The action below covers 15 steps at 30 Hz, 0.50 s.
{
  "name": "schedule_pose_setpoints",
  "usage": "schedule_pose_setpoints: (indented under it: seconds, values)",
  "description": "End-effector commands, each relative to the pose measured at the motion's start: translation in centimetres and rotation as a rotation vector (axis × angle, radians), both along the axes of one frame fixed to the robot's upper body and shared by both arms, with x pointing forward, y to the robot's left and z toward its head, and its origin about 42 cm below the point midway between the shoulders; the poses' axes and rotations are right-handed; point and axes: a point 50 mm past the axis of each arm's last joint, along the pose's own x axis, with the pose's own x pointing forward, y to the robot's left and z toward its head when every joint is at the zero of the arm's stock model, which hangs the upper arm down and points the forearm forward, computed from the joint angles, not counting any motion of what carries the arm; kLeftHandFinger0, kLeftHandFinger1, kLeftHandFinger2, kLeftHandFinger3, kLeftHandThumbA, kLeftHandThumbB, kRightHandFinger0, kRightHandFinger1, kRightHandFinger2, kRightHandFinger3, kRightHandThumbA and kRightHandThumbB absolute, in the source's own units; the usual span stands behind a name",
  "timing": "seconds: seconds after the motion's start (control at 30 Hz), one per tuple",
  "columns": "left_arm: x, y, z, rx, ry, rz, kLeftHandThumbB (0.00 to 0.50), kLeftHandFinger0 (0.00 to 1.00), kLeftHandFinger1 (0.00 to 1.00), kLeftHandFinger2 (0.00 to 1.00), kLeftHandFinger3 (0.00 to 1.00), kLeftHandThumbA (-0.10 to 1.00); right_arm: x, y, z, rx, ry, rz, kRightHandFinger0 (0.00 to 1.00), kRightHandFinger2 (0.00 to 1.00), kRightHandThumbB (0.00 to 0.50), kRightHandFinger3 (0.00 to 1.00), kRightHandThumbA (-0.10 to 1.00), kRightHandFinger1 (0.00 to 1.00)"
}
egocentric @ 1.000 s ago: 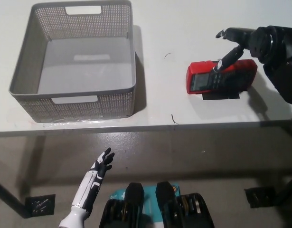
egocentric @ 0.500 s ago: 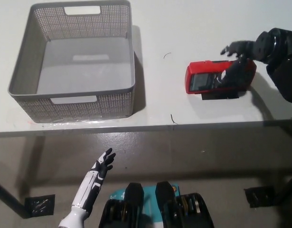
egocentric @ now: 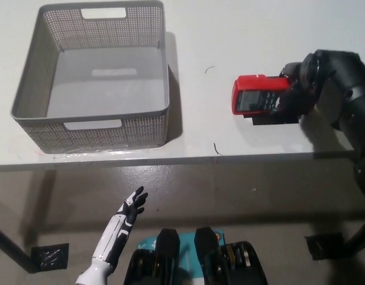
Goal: Use the right hand to pick up a multimeter on the right side and put it into a container on the left side
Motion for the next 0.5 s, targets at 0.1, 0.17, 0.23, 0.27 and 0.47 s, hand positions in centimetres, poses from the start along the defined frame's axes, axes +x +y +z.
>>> schedule_pose_setpoints:
  seconds: [0.1,0.17,0.23,0.27,0.47]
  values:
    - [0.5,0.1,1.0,-0.001,-0.057,-0.03,0.22,1.0,1.0,1.0,1.0,1.0,-1.3,-0.5,-5.4,0.191,-0.287,0.029,0.0,0.27,0.16,0.35,-0.1,0.05]
    - [0.6,0.1,0.9,-0.002,-0.055,-0.033,0.224,1.0,1.0,1.0,1.0,1.0,-1.5,-1.1,-5.9,0.314,-0.279,-0.022,0.0,0.61,0.138,0.68,-0.1,0.26]
    - [0.3,0.1,0.8,-0.012,-0.048,-0.036,0.221,1.0,1.0,1.0,1.0,1.0,-1.6,-1.6,-6.2,0.402,-0.274,-0.078,0.09,0.93,0.134,0.9,-0.1,0.59]
    - [0.2,0.1,0.8,-0.015,-0.041,-0.038,0.219,1.0,1.0,1.0,1.0,1.0,-1.7,-2.2,-6.4,0.506,-0.276,-0.126,0.19,1.0,0.128,0.92,-0.1,0.7]
    - [0.0,0.3,0.4,-0.02,-0.031,-0.027,0.21,1.0,1.0,1.0,1.0,1.0,-1.8,-3.7,-6.5,1.098,-0.179,-0.459,0.0,0.84,0.166,0.94,-0.1,0.51]
